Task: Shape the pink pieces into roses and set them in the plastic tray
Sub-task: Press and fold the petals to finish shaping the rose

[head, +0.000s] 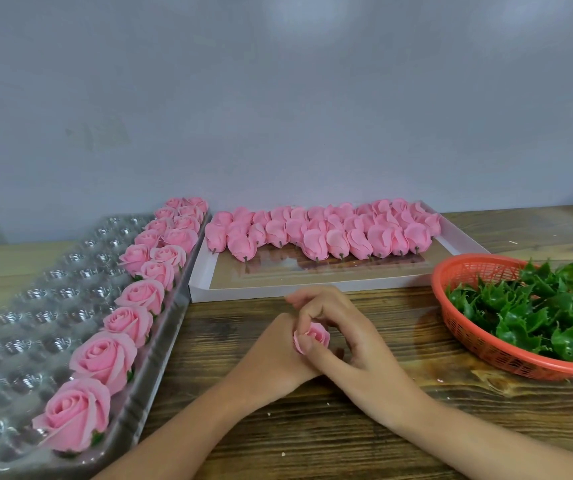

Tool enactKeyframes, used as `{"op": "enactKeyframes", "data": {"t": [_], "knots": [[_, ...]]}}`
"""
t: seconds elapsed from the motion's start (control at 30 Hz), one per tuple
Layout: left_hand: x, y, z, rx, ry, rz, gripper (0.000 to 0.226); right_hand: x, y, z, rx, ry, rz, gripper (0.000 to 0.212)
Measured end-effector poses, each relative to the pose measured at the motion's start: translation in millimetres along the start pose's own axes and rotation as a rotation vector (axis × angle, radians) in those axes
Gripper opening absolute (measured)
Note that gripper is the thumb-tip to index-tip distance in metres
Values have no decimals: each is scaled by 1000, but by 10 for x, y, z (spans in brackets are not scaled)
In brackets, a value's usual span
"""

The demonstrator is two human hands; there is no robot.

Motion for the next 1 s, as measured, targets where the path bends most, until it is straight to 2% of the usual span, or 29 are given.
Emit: {"op": "enactKeyframes", "data": {"t": [0.1, 0.17, 0.27, 0.37, 0.47, 0.63, 0.7, 0.8, 0.87, 0.93, 1.0], "knots": [[-7, -37, 46, -59, 32, -19, 17, -2, -11, -24, 11, -5, 14, 9], [3, -16, 72, -3, 93, -27, 17, -6, -22, -52, -7, -33, 29, 10], [-7, -21, 130, -2, 86, -36, 39, -22, -39, -120, -88, -148, 67, 11], [-22, 1, 89, 10, 164, -62, 25, -29, -37, -169, -168, -233, 76, 20], [-25, 48, -99, 72, 17, 23, 27, -30, -24, -162, -247, -257, 44, 28], [-6, 71, -107, 125, 43, 25, 2, -44, -27, -127, -261, -223, 43, 5], [-2, 66, -124, 148, 36, 26, 10, -41, -34, -134, -245, -231, 57, 7], [0, 104, -163, 130, 26, 38, 37, -25, -44, -146, -228, -262, 82, 14], [3, 95, -156, 108, 22, 32, 45, -16, -44, -155, -231, -285, 92, 19], [2, 87, -124, 89, 18, 11, 39, -17, -46, -152, -256, -309, 86, 17], [3, 98, -105, 130, 42, -25, 21, -23, -44, -166, -269, -334, 65, 14]]}}
Point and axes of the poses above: each hand's wrist, its own x-axis away from the middle knuckle, its own y-axis out of the back of the hand, z = x × y, the point moved 6 cm from there along -x, towards the middle knuckle, and after that the axes turned 15 degrees about -z, right-handed, at the moved point
